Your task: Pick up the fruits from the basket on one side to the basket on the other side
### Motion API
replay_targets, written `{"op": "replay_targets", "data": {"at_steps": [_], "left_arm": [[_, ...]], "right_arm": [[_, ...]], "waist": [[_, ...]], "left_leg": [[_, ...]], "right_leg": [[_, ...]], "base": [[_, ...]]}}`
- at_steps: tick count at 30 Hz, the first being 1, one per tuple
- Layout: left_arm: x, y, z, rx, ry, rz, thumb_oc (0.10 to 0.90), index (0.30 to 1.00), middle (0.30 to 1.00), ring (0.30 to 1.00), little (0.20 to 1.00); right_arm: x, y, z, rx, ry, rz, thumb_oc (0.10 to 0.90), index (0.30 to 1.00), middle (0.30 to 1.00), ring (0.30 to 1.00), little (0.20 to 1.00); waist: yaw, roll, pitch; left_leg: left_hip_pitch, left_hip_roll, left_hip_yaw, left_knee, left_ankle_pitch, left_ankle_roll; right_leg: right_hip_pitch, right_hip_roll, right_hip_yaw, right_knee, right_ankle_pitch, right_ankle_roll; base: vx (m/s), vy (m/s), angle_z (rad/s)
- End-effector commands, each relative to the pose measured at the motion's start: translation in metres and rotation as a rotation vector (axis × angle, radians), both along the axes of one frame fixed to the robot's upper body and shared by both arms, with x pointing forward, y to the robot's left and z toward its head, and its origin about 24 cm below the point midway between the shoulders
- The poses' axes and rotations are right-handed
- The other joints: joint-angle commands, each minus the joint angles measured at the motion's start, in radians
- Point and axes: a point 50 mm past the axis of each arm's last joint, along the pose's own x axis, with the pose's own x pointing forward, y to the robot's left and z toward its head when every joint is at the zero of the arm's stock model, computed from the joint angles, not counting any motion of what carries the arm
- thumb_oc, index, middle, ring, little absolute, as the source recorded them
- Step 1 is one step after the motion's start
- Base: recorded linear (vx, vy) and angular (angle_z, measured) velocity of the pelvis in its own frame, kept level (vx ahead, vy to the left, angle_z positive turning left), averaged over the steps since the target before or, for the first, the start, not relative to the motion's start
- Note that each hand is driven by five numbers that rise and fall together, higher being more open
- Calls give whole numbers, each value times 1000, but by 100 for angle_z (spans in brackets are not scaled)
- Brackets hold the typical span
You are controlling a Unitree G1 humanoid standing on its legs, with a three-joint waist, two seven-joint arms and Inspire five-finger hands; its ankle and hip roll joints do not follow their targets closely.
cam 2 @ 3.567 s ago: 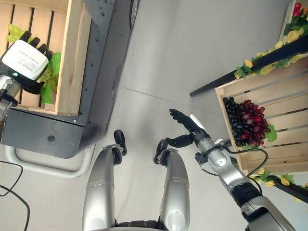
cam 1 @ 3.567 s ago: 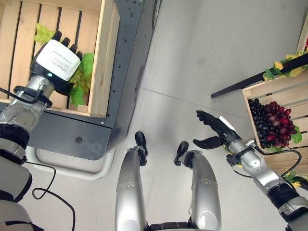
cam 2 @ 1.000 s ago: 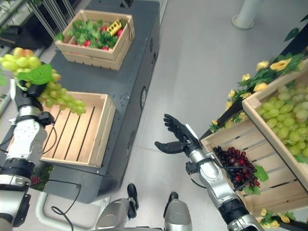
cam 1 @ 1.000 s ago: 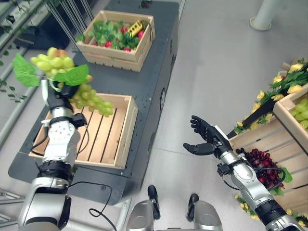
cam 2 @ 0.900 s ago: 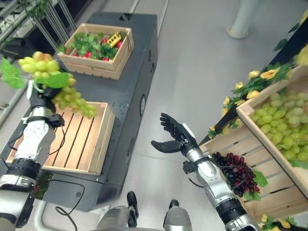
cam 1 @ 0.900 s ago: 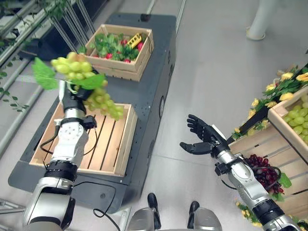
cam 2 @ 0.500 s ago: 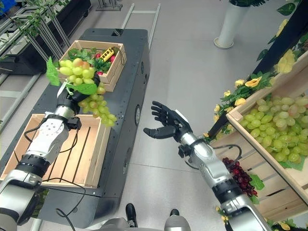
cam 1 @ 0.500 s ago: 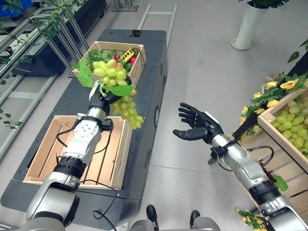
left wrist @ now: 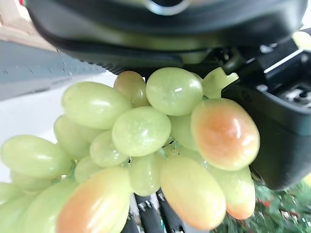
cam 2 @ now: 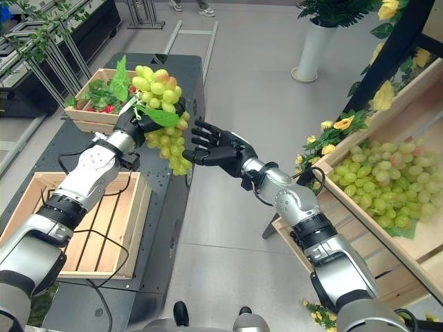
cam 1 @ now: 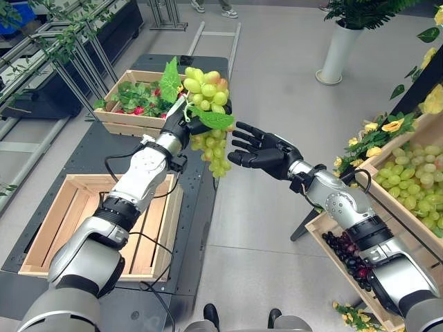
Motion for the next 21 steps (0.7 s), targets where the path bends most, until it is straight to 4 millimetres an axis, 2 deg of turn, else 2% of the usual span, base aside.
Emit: {"op": "replay_targets", "data": {"at_steps": [1,8,17,21], "left_arm": [[12,-19,70,-87,-248,-45,400,300,300,300,300],[10,-35,73,-101,-267,-89,400,300,300,300,300],[10,-55,68,-178,-202,-186,400,300,300,300,300],[8,-67,59,-219,-156,-249,400,300,300,300,300]], "right_arm": [[3,28,8,189,63,63,800,900,900,900,900],[0,43,7,256,127,91,800,900,900,900,900],[8,59,32,325,104,52,800,900,900,900,900],[15,61,40,329,76,0,800,900,900,900,900]], "waist": [[20,17,-193],[27,13,-197],[41,9,-206],[51,9,-211]], "left_leg": [[-2,6,-6,35,-132,-34],[-1,6,-11,28,-128,-33],[-1,4,-26,22,-127,-29],[3,2,-35,17,-126,-27]], "right_leg": [[-55,33,2,22,-32,-69],[-50,34,0,11,-30,-68],[-43,34,-4,4,-31,-69],[-39,34,-7,2,-30,-69]], "base": [[-7,-9,-12],[-15,-5,-9],[0,0,0],[0,0,0]]}}
